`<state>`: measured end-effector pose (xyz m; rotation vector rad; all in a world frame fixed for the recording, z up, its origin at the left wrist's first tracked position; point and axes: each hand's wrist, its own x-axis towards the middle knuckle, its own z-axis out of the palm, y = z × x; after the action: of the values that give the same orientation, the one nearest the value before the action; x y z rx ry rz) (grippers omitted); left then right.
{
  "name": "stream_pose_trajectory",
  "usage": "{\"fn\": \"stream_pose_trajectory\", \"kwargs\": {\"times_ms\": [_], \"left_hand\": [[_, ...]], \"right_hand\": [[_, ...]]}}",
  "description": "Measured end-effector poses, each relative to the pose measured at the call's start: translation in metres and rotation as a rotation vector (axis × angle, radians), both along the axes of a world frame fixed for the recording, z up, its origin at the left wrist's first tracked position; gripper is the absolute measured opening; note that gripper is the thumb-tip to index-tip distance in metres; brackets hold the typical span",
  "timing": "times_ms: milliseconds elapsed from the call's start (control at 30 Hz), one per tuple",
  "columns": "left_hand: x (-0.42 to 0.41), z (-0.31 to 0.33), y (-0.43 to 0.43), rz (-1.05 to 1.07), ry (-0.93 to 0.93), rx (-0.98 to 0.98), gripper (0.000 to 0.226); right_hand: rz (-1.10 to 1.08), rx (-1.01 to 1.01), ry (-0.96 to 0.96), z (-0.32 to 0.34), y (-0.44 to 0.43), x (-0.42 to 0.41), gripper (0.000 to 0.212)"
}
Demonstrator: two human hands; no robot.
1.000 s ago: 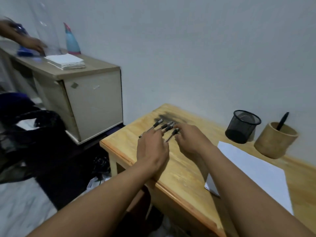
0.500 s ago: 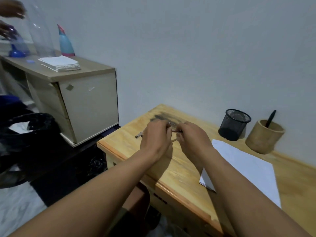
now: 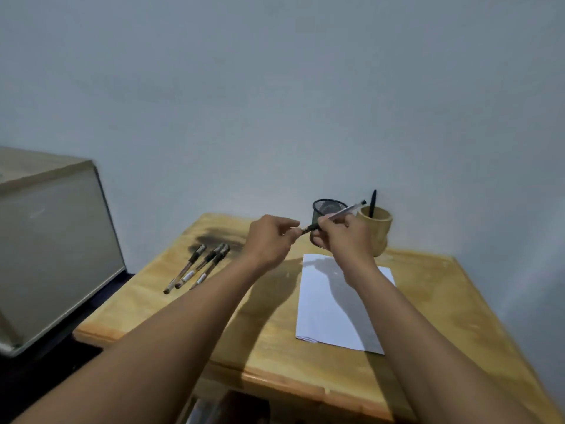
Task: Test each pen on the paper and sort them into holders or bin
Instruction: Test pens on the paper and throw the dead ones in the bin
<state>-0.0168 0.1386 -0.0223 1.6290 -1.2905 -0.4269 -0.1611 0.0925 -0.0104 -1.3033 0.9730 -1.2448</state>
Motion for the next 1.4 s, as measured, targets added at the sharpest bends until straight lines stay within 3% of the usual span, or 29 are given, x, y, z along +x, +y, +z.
{"fn": "stream_pose_trajectory", "kwargs": {"times_ms": [167,400,567,800,1000,1400], "left_hand": [[-0.010,0.003,-0.019,-0.189,0.269,-0.022,0.022],[-0.012,0.003,-0.032,-0.260,0.295,-0.060,0.019],[-0.004,0.007,-0.028,-0.299,0.438,-0.026,0.019],[0.008,0.007,-0.030,-0.331,0.295,0.064,0.015],[0.006,0.000,-0.036,-0.293,0.172,0.017,0.011],[0.010,-0.005,-0.033,-0.312,0.310,0.066,0.009]], "right_hand": [[-0.024,0.133,-0.219,0.000,0.004,-0.025,0.003],[0.032,0.170,-0.277,-0.004,0.003,-0.033,0.009],[0.115,0.134,-0.226,-0.008,-0.003,-0.029,0.010],[0.154,0.127,-0.144,-0.011,-0.008,-0.028,0.012],[0.063,0.124,-0.147,-0.014,-0.009,-0.024,0.017],[0.075,0.086,-0.113,-0.023,-0.012,-0.022,0.016]]}}
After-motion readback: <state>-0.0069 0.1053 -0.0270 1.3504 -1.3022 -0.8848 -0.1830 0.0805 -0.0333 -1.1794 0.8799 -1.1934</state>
